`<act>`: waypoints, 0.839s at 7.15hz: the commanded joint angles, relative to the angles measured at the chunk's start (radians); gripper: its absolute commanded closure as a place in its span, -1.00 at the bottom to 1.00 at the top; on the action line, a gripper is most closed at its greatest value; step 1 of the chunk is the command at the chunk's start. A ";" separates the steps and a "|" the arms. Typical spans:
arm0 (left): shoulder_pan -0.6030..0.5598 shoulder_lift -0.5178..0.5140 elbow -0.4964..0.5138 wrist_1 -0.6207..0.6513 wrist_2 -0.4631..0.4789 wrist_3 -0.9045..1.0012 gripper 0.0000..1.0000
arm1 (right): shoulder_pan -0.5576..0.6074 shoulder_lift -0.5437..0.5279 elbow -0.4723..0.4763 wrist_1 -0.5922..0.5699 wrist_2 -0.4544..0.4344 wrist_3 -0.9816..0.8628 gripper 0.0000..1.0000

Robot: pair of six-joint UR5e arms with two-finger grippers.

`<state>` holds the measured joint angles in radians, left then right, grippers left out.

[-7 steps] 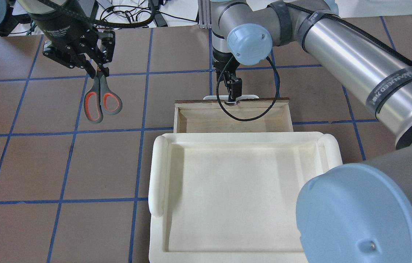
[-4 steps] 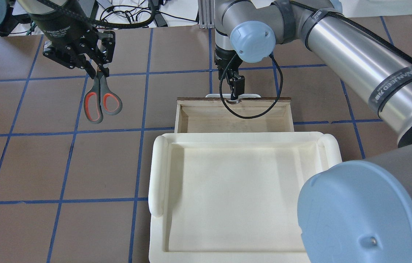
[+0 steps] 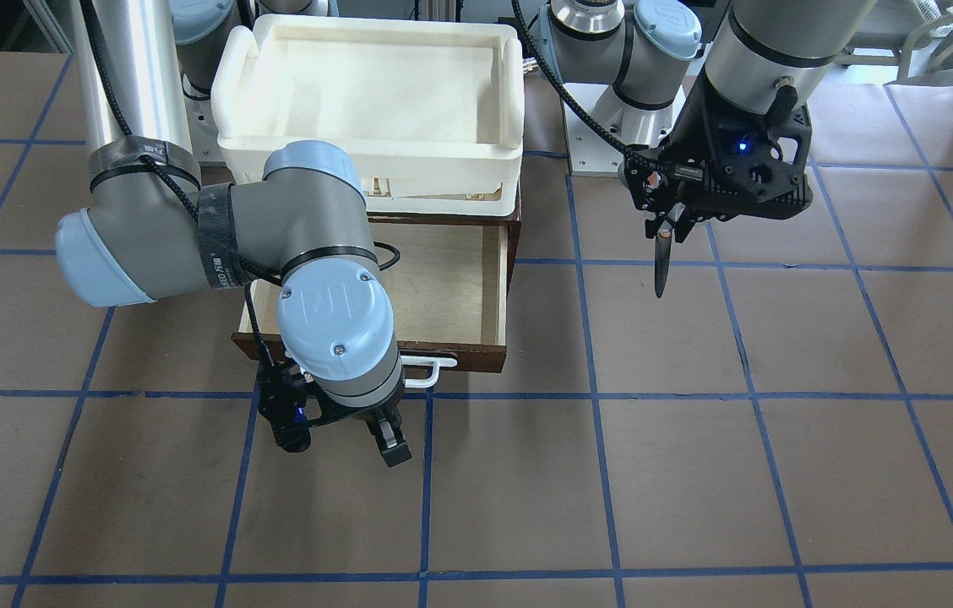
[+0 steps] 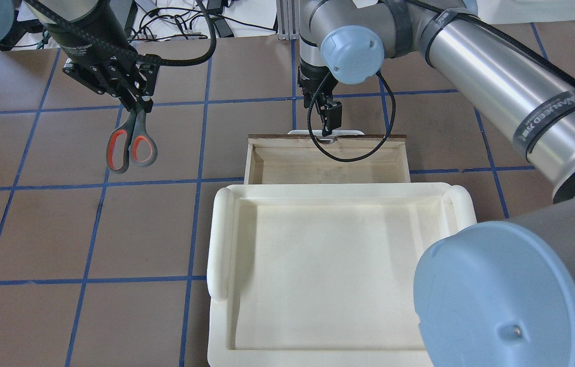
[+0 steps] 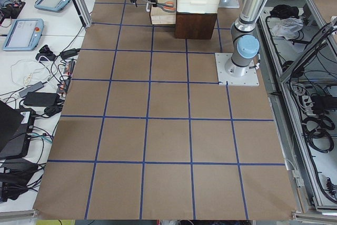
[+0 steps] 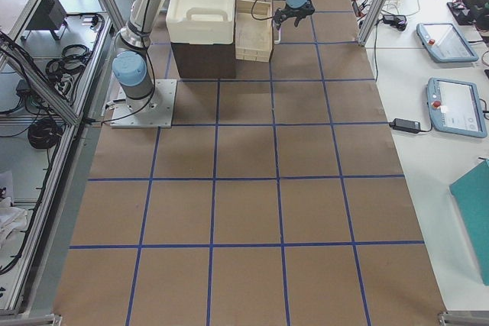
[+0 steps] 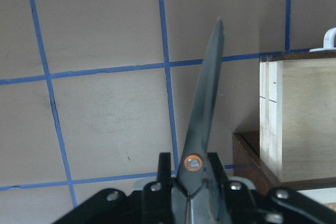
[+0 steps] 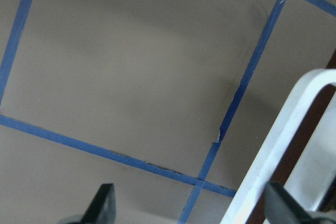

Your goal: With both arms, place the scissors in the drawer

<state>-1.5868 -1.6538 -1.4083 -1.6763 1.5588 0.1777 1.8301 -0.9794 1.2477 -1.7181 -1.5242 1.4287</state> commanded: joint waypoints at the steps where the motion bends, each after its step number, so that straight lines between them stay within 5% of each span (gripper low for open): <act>1: 0.002 -0.014 -0.008 -0.002 0.003 0.318 1.00 | 0.000 0.010 -0.005 0.000 0.007 -0.010 -1.00; 6: -0.015 -0.011 -0.017 -0.011 0.089 1.012 1.00 | -0.003 -0.106 -0.007 0.055 -0.052 -0.106 -1.00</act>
<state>-1.5966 -1.6649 -1.4234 -1.6845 1.6219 1.0474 1.8285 -1.0499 1.2411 -1.6696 -1.5396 1.3795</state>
